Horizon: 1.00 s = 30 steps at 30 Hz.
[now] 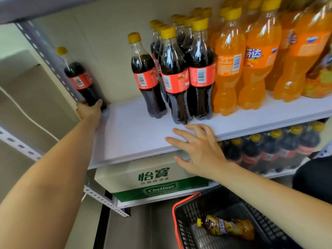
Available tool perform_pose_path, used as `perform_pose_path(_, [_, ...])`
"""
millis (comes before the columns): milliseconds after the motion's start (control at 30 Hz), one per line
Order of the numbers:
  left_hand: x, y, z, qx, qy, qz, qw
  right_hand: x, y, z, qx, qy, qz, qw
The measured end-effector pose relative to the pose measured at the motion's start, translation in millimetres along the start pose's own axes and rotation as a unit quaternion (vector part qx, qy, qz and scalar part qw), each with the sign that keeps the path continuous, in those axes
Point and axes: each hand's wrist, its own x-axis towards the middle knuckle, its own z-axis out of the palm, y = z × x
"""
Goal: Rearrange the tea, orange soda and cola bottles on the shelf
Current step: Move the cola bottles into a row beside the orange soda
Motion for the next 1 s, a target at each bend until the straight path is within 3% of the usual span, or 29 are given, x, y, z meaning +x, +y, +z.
perform_pose_path(300, [-37.2,-1.0,-8.3,0.0,-0.089,0.081,0.993,2.9,-0.1,-3.4,0.023,-0.017,0.017,0.999])
perform_pose_path(667, [-145.5,19.8,-37.0,-0.015,-0.189,0.076,0.979,7.4,8.0,-14.2,0.071,-0.088,0.013,0.993])
perform_pose_path(800, [-201.8,35.6,-55.2,-0.004,-0.223,0.142,0.964,6.5,10.4,-23.8,0.127,-0.121,0.03,0.984])
perform_pose_path(900, [-244.4,41.5,-67.3,-0.025,-0.248,0.151,0.957,5.7,11.1,-35.1,0.26,-0.101,0.074,0.957])
perform_pose_path(1000, [-284.7,45.0,-74.8,-0.058,-0.253,0.143,0.955,2.7,9.3,-51.4,0.44,-0.079,0.112,0.888])
